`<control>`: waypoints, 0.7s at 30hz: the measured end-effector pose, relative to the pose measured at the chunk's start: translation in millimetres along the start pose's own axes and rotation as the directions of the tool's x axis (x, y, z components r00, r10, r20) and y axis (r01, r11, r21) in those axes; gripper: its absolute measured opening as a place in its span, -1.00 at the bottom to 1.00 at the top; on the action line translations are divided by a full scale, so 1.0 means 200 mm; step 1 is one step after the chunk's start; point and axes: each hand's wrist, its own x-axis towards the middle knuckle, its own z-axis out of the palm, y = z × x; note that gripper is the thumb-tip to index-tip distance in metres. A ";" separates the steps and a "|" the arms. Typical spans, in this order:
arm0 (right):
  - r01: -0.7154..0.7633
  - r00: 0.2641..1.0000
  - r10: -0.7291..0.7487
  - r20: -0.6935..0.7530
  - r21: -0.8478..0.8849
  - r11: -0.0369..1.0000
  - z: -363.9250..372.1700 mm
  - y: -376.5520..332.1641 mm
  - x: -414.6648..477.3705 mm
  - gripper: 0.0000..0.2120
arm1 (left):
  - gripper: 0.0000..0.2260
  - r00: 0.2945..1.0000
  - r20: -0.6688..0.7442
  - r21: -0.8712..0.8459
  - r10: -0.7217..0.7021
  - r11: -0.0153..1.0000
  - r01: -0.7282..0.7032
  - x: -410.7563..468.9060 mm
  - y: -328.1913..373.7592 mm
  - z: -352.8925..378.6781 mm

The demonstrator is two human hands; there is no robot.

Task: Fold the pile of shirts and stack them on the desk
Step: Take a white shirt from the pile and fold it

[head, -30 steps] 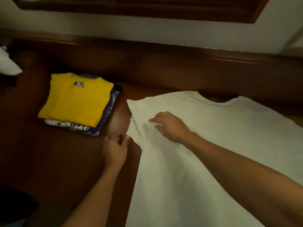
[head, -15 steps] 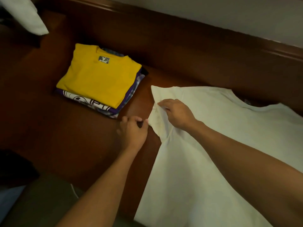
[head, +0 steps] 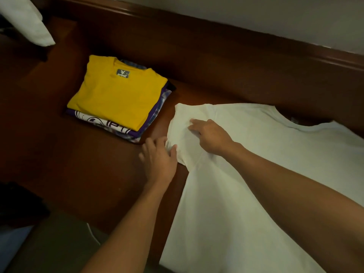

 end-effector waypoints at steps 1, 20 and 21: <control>0.016 1.000 -0.016 -0.022 -0.014 1.000 -0.01 -0.01 0.00 -0.45 | -0.60 1.000 0.009 0.038 0.024 0.999 -0.025 0.02 0.02 0.00; -0.212 0.913 0.296 -0.280 0.291 0.933 -0.04 0.31 -0.53 -0.67 | -0.55 0.941 0.169 0.231 0.293 0.916 -0.327 -0.06 -0.05 -0.02; -0.233 0.892 0.335 -0.304 0.326 0.916 0.00 0.35 -0.66 -0.67 | -0.56 0.915 0.174 0.207 0.363 0.895 -0.394 -0.14 -0.07 -0.02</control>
